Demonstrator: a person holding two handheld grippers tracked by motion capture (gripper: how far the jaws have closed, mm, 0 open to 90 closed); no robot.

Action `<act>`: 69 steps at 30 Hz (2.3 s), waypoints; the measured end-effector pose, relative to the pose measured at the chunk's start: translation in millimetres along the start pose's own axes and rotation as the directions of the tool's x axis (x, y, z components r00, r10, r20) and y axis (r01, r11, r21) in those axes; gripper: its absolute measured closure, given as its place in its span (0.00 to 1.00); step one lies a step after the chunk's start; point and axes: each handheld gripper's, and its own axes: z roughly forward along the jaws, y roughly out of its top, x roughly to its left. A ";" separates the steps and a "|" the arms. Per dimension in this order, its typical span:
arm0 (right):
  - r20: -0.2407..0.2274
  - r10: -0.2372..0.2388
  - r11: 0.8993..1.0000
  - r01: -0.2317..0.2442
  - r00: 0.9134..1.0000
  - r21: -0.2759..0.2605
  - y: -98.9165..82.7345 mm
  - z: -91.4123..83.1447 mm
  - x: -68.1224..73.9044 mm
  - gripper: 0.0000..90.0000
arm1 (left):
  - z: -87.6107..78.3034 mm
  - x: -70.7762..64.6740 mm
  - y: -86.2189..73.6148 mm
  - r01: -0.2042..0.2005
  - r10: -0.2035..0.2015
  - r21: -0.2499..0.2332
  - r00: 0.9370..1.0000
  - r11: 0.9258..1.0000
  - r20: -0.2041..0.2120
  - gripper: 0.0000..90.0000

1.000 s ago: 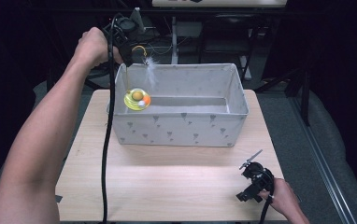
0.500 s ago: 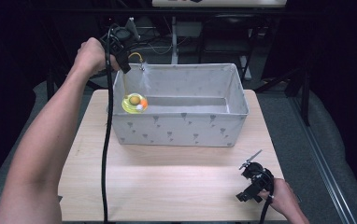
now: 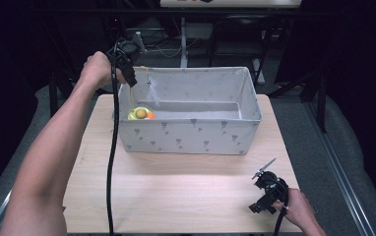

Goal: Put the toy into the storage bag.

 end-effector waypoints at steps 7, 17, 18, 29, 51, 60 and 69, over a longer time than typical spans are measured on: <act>-0.012 0.013 1.000 -0.013 1.000 -0.019 -1.5 0.5 -0.1 0.05 | 6.4 1.0 -7.2 0.009 -0.009 -0.005 1.000 1.000 0.024 0.98; -0.011 0.002 1.000 -0.002 1.000 -0.007 -1.4 -0.4 -0.3 0.05 | 26.8 4.5 -28.5 0.025 -0.025 0.013 0.999 1.000 0.037 0.98; -0.009 0.002 1.000 -0.002 1.000 -0.007 -1.2 -0.4 -0.1 0.05 | 28.5 4.8 -30.1 0.031 -0.031 0.015 0.999 0.999 0.042 0.98; -0.003 -0.012 1.000 0.012 1.000 0.002 -0.2 -1.3 0.0 0.05 | 49.0 6.7 -50.1 0.050 -0.053 0.046 0.996 0.998 0.066 0.98; -0.002 -0.002 1.000 0.002 1.000 -0.011 -1.0 -1.2 2.2 0.05 | 66.9 6.7 -71.8 0.072 -0.078 0.084 0.994 0.994 0.074 0.94; -0.006 -0.006 1.000 0.006 1.000 -0.009 -0.7 -1.9 2.5 0.05 | 29.2 -0.3 -83.5 0.084 -0.084 0.012 0.996 0.996 0.013 0.51; 0.002 -0.017 1.000 0.017 1.000 -0.005 -0.3 -2.7 2.9 0.05 | 4.4 -10.6 -105.7 0.078 -0.078 -0.035 0.997 0.996 -0.004 0.20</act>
